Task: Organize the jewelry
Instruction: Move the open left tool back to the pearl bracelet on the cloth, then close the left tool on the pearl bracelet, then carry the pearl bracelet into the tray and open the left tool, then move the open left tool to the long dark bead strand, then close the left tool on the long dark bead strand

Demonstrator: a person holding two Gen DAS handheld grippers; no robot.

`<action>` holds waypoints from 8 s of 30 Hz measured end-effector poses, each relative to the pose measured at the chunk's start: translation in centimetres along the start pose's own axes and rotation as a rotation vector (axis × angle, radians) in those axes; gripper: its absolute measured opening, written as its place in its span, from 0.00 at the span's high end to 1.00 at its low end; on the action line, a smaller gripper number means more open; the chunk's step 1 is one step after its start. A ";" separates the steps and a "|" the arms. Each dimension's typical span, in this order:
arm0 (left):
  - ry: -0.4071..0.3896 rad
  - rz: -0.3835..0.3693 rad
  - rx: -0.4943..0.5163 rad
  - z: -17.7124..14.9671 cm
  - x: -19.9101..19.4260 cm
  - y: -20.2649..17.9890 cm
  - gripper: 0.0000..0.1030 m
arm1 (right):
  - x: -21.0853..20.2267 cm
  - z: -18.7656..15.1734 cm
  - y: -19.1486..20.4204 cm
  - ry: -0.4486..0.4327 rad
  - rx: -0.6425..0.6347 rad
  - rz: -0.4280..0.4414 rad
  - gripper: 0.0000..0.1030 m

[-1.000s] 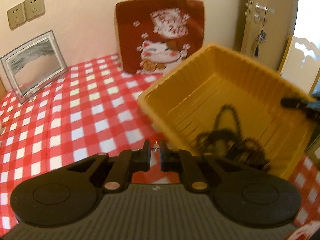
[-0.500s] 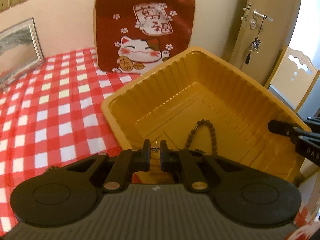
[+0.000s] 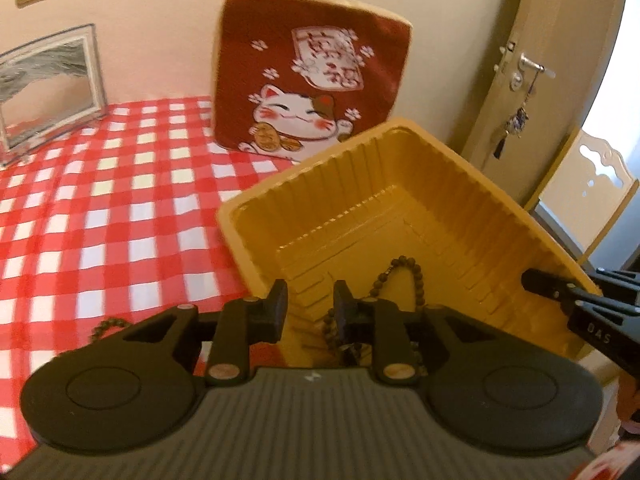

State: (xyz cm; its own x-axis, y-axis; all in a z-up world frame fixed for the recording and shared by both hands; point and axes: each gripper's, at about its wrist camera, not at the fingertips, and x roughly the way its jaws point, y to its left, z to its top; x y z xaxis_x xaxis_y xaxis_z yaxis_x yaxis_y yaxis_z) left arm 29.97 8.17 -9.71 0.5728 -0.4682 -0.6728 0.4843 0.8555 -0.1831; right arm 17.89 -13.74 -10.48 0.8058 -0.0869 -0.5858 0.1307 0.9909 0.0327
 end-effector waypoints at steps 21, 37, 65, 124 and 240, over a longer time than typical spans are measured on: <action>0.029 0.225 -0.179 -5.8 -8.6 7.3 0.78 | -0.1 0.0 0.4 -0.006 -0.005 0.004 0.95; 0.188 0.220 -0.120 -7.7 -3.3 5.7 0.78 | -0.2 -0.1 0.5 -0.006 -0.008 0.003 0.95; 0.069 0.156 -0.131 -4.9 -8.3 4.7 0.99 | 0.0 -0.2 0.2 -0.004 -0.003 0.004 0.95; 0.094 -0.019 0.059 1.1 -2.3 -7.7 0.65 | 0.0 -0.7 0.1 -0.006 0.011 0.020 0.95; 0.025 0.380 -0.150 -9.4 -16.2 11.5 0.94 | 0.6 -1.3 0.0 0.035 -0.001 0.011 0.95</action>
State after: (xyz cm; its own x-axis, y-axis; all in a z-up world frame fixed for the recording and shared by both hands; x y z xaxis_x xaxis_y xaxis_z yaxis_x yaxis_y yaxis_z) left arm 20.03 27.63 -7.70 0.6754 -0.1086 -0.7294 0.1381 0.9902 -0.0196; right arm 17.60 -13.65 -11.90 0.7862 -0.0729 -0.6136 0.1219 0.9918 0.0384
